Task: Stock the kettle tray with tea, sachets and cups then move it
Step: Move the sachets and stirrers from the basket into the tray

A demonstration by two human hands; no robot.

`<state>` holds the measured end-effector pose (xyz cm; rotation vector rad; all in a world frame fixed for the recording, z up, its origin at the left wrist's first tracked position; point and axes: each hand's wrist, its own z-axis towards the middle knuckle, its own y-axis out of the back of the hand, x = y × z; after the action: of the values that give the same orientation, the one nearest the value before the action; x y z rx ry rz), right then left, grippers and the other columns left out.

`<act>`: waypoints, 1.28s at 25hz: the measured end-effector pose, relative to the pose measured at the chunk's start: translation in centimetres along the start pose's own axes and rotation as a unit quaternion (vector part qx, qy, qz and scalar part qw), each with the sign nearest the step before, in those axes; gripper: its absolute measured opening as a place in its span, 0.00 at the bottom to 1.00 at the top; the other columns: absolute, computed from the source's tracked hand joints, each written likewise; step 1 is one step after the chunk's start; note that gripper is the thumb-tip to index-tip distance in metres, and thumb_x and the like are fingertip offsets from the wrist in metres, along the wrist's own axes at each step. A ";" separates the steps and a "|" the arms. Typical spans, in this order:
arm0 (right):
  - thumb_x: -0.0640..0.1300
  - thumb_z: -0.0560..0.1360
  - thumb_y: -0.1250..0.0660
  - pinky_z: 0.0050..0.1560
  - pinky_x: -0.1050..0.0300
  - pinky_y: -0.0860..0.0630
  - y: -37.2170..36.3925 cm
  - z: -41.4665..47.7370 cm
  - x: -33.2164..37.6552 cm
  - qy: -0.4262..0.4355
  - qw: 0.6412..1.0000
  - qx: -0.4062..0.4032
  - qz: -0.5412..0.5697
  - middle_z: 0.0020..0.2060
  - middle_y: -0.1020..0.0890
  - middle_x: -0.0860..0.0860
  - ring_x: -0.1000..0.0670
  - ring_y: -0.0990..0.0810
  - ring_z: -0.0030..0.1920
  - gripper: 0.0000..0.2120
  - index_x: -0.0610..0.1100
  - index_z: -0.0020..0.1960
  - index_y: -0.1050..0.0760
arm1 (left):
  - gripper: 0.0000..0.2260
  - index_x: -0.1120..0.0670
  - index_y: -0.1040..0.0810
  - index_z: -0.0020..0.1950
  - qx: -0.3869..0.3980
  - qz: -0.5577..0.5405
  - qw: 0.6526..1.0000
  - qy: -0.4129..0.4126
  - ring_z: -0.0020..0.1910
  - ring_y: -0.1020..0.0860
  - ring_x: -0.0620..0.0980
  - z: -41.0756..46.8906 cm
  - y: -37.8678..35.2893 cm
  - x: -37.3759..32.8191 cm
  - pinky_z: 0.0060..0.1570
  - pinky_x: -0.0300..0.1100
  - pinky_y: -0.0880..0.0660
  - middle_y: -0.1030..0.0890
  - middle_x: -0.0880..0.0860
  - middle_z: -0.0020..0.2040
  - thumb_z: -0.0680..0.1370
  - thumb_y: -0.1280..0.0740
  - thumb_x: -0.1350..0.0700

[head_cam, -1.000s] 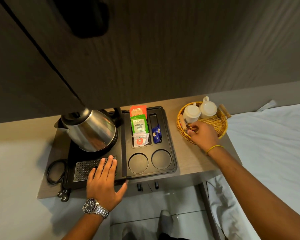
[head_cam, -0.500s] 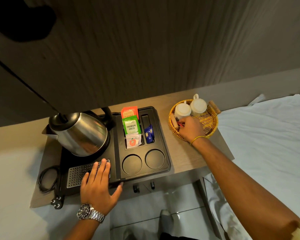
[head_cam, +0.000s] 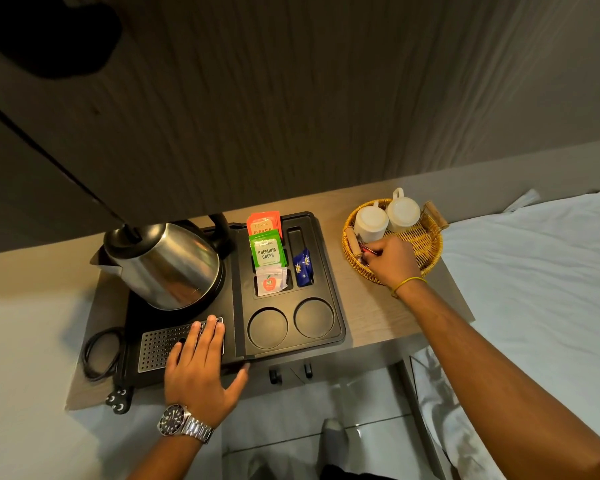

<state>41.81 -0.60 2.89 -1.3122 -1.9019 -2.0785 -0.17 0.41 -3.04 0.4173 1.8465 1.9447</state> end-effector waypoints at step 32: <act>0.43 0.79 0.38 0.39 0.49 0.23 -7.2 1.7 11.4 0.020 0.995 -0.076 0.057 0.37 0.16 0.40 0.38 0.18 0.39 0.16 0.39 0.38 0.17 | 0.41 0.53 0.31 0.80 -0.002 -0.044 0.999 0.017 0.80 0.33 0.55 -0.1 0.4 -0.4 0.72 0.63 0.31 0.30 0.52 0.80 0.72 0.33 0.32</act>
<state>31.52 8.30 3.60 -1.3622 -1.6395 -2.2112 0.07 0.15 -2.66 0.2982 1.8494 1.9069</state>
